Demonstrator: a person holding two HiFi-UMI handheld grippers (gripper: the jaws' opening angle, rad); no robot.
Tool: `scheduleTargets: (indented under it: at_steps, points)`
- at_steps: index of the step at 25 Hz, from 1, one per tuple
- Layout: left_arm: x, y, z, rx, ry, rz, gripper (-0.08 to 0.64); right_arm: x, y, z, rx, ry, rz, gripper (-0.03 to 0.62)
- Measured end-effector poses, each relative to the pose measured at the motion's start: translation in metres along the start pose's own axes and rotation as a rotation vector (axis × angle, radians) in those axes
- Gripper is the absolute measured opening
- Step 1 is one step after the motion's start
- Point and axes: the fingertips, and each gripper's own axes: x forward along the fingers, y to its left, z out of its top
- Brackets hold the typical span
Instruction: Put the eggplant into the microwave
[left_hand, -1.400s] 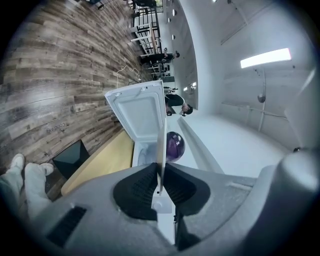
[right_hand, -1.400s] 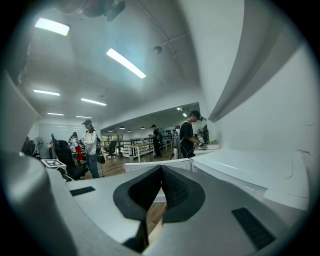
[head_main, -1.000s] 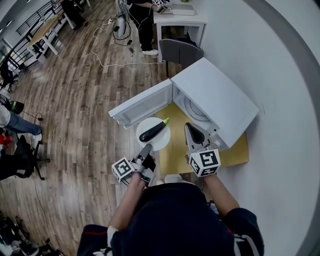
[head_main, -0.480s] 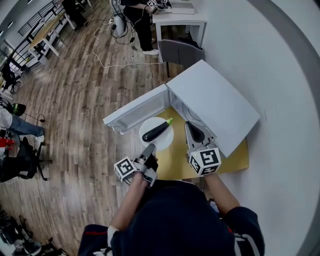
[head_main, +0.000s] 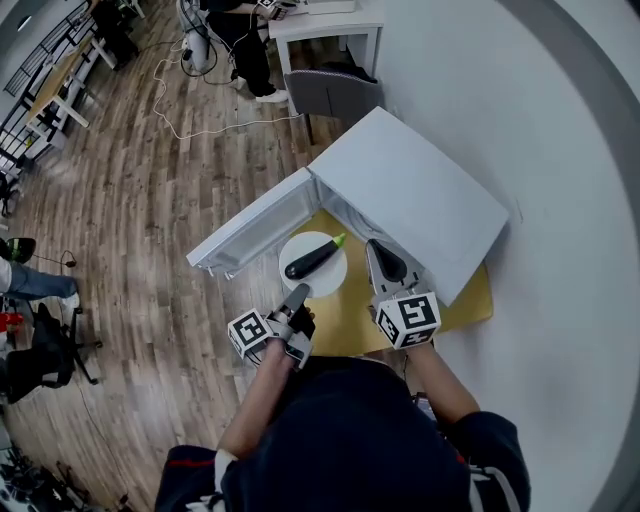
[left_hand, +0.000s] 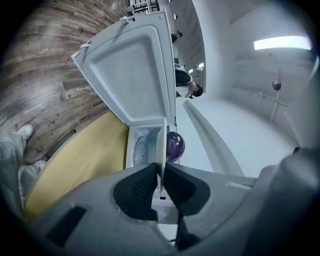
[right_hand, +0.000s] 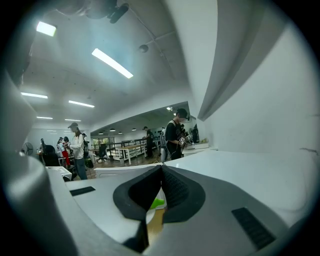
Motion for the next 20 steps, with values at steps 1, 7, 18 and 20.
scheduleTargets:
  at_steps: [1, 7, 18, 20]
  points:
    - [0.003, 0.002, 0.001, 0.002, 0.023, 0.003, 0.035, 0.0, -0.002, -0.002, 0.008, 0.004, -0.018, 0.012]
    - [0.012, 0.02, 0.007, 0.026, 0.159, 0.052, 0.035, 0.0, -0.008, -0.006, 0.022, 0.024, -0.113, 0.012]
    - [0.047, 0.046, 0.014, 0.037, 0.381, 0.046, 0.035, 0.009, -0.015, -0.009, -0.001, 0.046, -0.246, 0.012]
    - [0.052, 0.05, 0.01, 0.048, 0.421, 0.047, 0.035, 0.008, -0.017, -0.01, -0.001, 0.051, -0.265, 0.012]
